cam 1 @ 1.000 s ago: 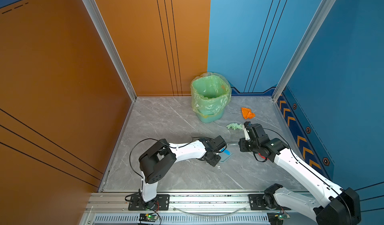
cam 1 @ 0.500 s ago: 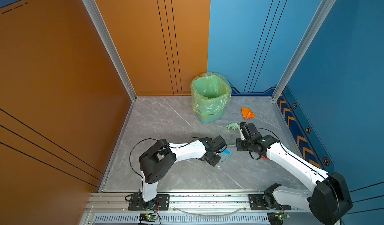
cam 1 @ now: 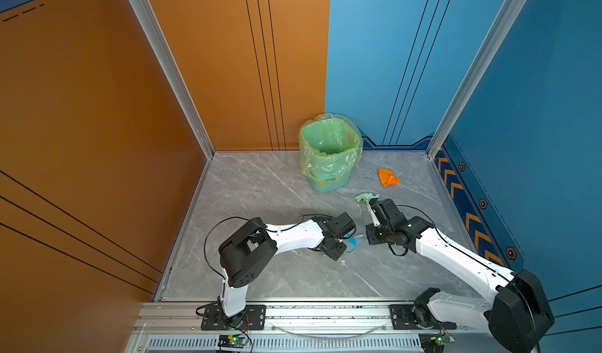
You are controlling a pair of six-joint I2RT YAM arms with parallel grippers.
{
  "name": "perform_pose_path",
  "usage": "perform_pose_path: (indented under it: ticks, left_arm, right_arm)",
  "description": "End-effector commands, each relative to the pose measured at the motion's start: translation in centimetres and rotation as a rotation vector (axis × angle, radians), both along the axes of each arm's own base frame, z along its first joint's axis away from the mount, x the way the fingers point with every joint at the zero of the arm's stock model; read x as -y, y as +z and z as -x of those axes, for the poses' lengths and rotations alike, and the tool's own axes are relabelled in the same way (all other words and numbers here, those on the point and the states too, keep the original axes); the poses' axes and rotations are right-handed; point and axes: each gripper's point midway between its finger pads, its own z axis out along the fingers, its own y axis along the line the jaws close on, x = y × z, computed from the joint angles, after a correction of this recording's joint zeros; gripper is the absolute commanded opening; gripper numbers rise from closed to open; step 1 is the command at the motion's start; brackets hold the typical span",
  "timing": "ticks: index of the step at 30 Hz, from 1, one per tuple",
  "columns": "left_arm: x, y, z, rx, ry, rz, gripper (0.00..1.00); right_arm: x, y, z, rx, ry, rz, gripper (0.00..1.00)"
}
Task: Sweep away the paper scraps from the table
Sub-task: 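Move the right brush past the bin to behind the light green scrap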
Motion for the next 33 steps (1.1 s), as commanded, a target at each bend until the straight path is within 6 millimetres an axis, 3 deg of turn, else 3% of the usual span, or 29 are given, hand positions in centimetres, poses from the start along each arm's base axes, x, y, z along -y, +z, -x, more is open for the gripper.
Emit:
perform_pose_path:
  ticks: [1, 9, 19, 27, 33]
  left_arm:
    - [-0.6, -0.3, -0.3, 0.015, 0.007, -0.048, 0.0]
    - [-0.8, 0.4, -0.5, 0.036, 0.014, -0.039, 0.0]
    - [-0.8, 1.0, -0.5, 0.044, 0.011, -0.029, 0.0]
    - [-0.7, 0.8, -0.4, 0.038, 0.01, -0.032, 0.0]
    - [-0.7, 0.8, -0.5, 0.041, 0.01, -0.031, 0.0]
  right_arm:
    - [-0.4, 0.9, 0.7, 0.019, 0.042, -0.032, 0.0]
    - [0.6, 3.9, 0.4, 0.105, 0.003, -0.087, 0.0]
    - [3.1, 5.3, -0.3, 0.14, -0.104, -0.093, 0.0]
    - [6.2, 7.9, -2.9, 0.226, -0.253, -0.097, 0.0]
    - [8.7, 9.8, -6.3, 0.311, -0.374, -0.112, 0.0]
